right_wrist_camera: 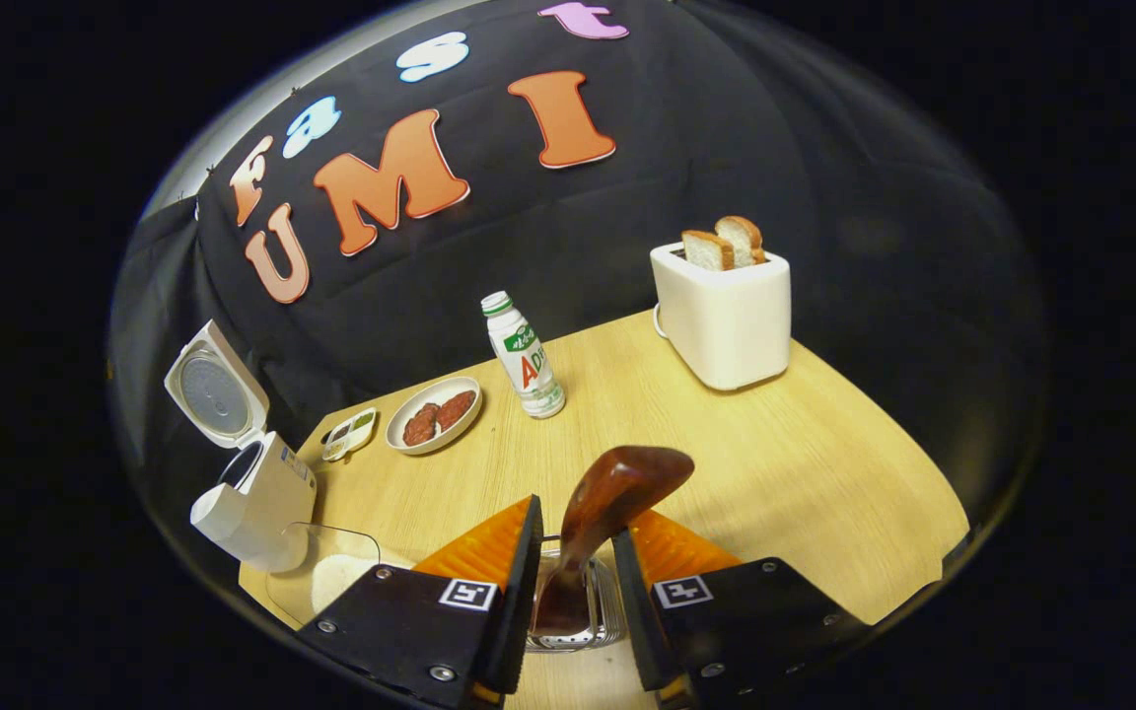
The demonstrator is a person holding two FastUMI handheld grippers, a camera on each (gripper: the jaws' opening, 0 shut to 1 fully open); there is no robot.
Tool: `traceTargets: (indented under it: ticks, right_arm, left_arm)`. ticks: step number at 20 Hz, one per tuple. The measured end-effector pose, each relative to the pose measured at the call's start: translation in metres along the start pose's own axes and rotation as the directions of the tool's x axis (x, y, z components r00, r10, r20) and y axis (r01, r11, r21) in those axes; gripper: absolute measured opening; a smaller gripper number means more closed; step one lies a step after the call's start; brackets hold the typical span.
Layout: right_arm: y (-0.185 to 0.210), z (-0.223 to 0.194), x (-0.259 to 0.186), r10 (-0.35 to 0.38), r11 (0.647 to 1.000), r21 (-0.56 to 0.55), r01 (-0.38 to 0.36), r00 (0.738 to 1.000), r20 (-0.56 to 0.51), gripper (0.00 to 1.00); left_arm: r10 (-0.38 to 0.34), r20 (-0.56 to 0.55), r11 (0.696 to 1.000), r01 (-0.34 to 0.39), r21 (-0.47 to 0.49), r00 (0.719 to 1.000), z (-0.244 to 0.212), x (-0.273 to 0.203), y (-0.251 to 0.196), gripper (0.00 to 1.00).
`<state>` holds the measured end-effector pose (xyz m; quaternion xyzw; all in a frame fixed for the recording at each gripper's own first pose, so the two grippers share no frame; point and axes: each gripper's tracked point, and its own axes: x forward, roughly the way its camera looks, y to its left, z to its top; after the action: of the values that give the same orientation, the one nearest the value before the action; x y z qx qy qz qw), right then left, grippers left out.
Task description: Close the left gripper, press the button to open the rice cooker; take a wooden spoon from the chopstick holder with the right hand, scoop a spoonful of rice and pour it into the rice cooker, then put the wooden spoon back into the chopstick holder.
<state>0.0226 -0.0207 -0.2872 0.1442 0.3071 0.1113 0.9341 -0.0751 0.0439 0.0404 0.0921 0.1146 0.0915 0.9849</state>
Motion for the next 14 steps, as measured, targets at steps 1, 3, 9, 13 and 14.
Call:
traceTargets:
  ticks: [1, 3, 9, 13, 14]
  right_arm:
    - [-0.001, -0.001, 0.003, -0.001, 1.0, 0.006, 0.001, 1.0, 0.004, 0.43]
    - [-0.004, 0.001, 0.013, -0.008, 0.999, 0.036, 0.007, 1.0, 0.018, 0.35]
    - [0.002, 0.009, 0.009, -0.033, 0.992, 0.124, 0.034, 0.999, -0.005, 0.13]
    - [0.021, 0.051, -0.02, -0.054, 0.996, 0.083, 0.046, 0.994, 0.097, 0.1]
    - [0.026, 0.063, -0.031, -0.06, 0.996, 0.077, 0.05, 0.99, 0.131, 0.1]
  left_arm:
    - [0.005, 0.001, 1.0, -0.005, 0.01, 1.0, 0.001, -0.002, -0.001, 0.91]
    - [0.011, 0.0, 0.999, -0.011, 0.032, 1.0, 0.002, -0.007, -0.004, 0.94]
    - [-0.035, -0.007, 0.999, 0.035, 0.019, 0.999, -0.003, -0.005, -0.016, 0.91]
    - [-0.08, -0.009, 0.997, 0.08, -0.003, 0.997, -0.012, 0.004, -0.009, 0.99]
    - [-0.085, -0.007, 0.996, 0.084, -0.01, 0.996, -0.014, 0.006, -0.004, 0.95]
